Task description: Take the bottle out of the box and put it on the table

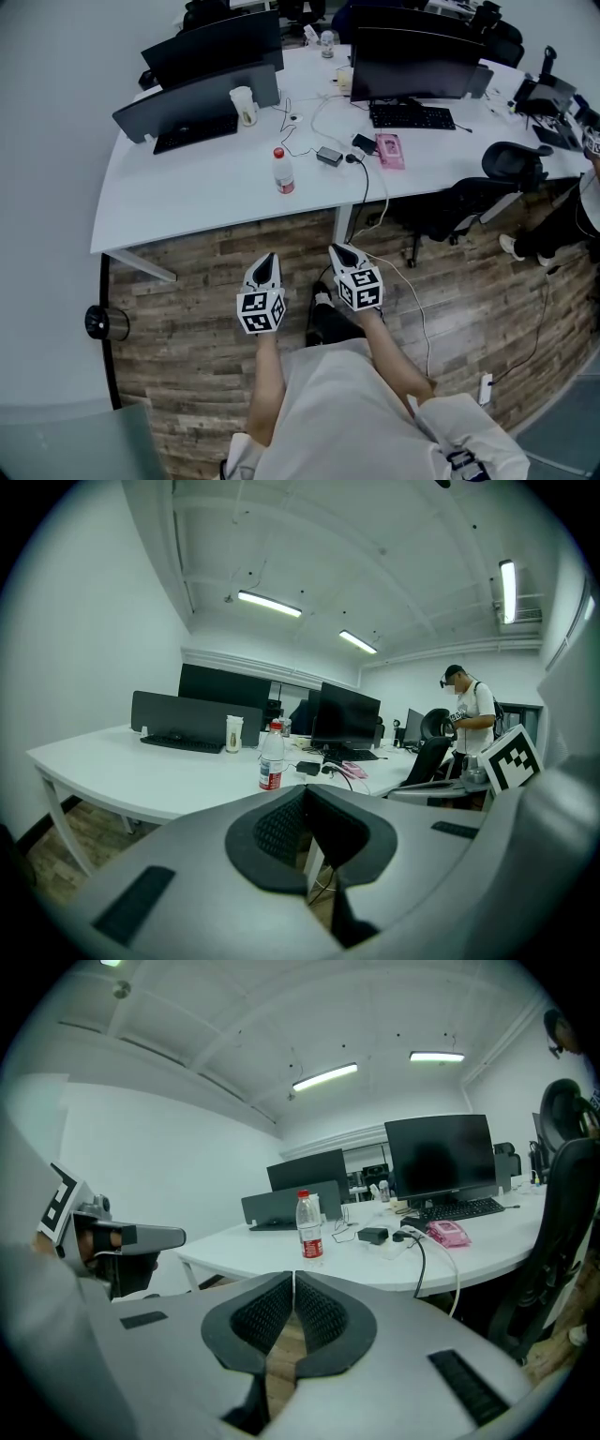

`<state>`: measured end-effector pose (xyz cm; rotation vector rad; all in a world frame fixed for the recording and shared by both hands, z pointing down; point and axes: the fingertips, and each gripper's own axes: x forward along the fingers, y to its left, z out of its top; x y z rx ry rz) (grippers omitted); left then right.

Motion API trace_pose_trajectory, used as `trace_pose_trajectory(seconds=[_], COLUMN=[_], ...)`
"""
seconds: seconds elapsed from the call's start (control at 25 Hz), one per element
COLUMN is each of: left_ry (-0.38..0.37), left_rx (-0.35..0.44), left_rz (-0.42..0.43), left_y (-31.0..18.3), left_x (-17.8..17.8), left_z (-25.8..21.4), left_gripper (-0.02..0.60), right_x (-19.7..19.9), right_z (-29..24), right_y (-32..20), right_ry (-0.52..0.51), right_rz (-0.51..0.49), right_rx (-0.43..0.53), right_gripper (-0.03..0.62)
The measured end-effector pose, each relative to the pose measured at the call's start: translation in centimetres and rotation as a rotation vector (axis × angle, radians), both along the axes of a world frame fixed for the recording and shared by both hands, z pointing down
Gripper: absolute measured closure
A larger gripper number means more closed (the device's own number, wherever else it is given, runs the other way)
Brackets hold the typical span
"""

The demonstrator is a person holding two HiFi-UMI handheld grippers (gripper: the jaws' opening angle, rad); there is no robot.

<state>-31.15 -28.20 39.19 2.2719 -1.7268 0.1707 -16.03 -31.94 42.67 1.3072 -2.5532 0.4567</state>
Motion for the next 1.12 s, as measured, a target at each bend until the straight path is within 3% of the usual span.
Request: trace_pose_trajectory(seconds=[1.12], left_ry=[0.0], left_rx=[-0.032], left_rz=[-0.005], left_y=[-0.3], left_x=[-0.4], left_z=[1.2], left_gripper=[0.569], right_x=[-0.9], right_z=[1.1], right_y=[-0.2], right_ry=[0.034], right_rz=[-0.032], right_rx=[-0.028], right_gripper=[0.551])
